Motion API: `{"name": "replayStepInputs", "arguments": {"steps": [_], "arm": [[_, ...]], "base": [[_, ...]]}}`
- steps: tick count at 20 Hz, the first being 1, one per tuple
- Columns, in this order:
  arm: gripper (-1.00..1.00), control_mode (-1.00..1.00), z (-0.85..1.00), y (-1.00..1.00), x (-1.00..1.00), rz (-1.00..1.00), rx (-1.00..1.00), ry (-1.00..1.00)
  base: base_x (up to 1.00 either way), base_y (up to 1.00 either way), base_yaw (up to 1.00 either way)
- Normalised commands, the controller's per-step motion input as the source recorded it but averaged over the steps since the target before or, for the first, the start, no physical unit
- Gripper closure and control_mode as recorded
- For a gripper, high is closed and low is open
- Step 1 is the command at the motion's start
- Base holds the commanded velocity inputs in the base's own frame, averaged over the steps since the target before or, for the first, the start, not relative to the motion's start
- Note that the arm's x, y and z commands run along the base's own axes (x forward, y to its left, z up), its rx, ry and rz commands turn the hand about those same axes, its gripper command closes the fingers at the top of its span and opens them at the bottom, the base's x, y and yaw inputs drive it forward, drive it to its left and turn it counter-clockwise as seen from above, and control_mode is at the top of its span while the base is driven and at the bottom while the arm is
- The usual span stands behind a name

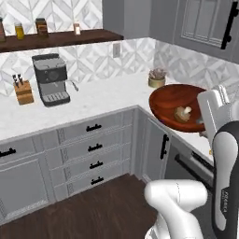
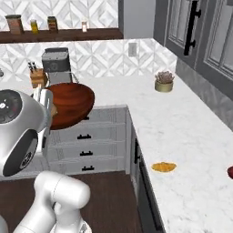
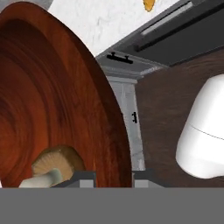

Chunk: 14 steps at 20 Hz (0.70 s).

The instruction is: Pick the mushroom from the sink and place it in the bowl. Then pick the bowl and place it in the microwave. Then close the microwave door and press the start button.

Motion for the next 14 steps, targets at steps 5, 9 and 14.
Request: {"name": "replayStepInputs", "arguments": {"steps": [5,9,14], "arm": [[1.0,1.0,0.0,0.0,0.0,0.0,0.0,0.0],[1.0,1.0,0.0,0.0,0.0,0.0,0.0,0.0],[1.0,1.0,0.0,0.0,0.0,0.0,0.0,0.0]], "base": [[0.0,0.43,0.89],[0.01,0.34,0.91],[0.04,0.32,0.9]]}}
